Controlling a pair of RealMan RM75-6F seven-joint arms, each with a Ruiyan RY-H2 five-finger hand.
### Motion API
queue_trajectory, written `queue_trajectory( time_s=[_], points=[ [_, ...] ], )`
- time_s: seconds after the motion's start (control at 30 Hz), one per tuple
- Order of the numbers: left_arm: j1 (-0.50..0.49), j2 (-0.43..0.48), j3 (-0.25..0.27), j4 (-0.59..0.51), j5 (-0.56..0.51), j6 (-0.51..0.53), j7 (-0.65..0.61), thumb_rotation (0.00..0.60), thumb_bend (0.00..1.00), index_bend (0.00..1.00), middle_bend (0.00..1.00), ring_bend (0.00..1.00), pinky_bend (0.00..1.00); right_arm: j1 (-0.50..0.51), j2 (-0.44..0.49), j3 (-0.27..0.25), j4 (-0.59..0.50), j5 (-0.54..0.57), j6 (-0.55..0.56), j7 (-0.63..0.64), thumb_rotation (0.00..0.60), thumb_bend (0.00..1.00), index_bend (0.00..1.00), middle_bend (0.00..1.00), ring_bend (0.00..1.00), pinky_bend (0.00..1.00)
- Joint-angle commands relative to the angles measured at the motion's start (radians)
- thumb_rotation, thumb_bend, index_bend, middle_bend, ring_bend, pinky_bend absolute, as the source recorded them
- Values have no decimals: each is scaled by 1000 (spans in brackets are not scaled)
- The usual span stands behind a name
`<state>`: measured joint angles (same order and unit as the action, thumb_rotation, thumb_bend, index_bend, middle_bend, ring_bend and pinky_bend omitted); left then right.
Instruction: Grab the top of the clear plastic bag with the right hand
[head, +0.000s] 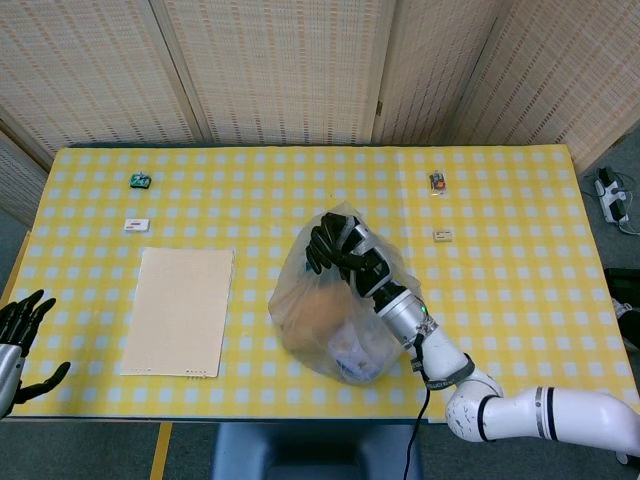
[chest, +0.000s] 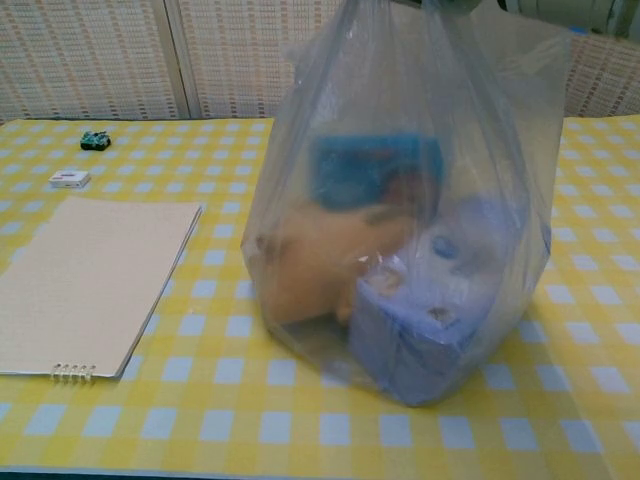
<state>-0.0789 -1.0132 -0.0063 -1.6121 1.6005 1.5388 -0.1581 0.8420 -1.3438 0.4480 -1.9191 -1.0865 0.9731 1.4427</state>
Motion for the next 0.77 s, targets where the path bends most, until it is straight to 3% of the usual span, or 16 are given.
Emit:
queue_trajectory(
  time_s=[0.03,0.27,0.37,0.53,0.77],
  points=[
    [0,-2,0,0,0,-1,4,600,310,44,39,5,0,-40,71,88,-116,19,26,-48,600,428,753,827,795,718],
    [-4,-6,2,-4,2,-8,16,600,310,44,39,5,0,-57,202,283,-308,99,69,-139,600,427,748,827,795,718],
    [-5,-7,3,-4,1,-12,19,600,311,44,39,5,0,-61,232,336,-358,151,96,-181,600,427,748,827,795,719],
    [-3,-7,7,-10,4,-11,31,600,311,44,39,5,0,-61,246,363,-385,225,87,-221,600,427,748,826,794,719],
    [5,-6,12,-16,3,-6,44,600,310,44,39,6,0,-58,217,364,-357,234,49,-229,600,428,748,826,794,719]
  ],
)
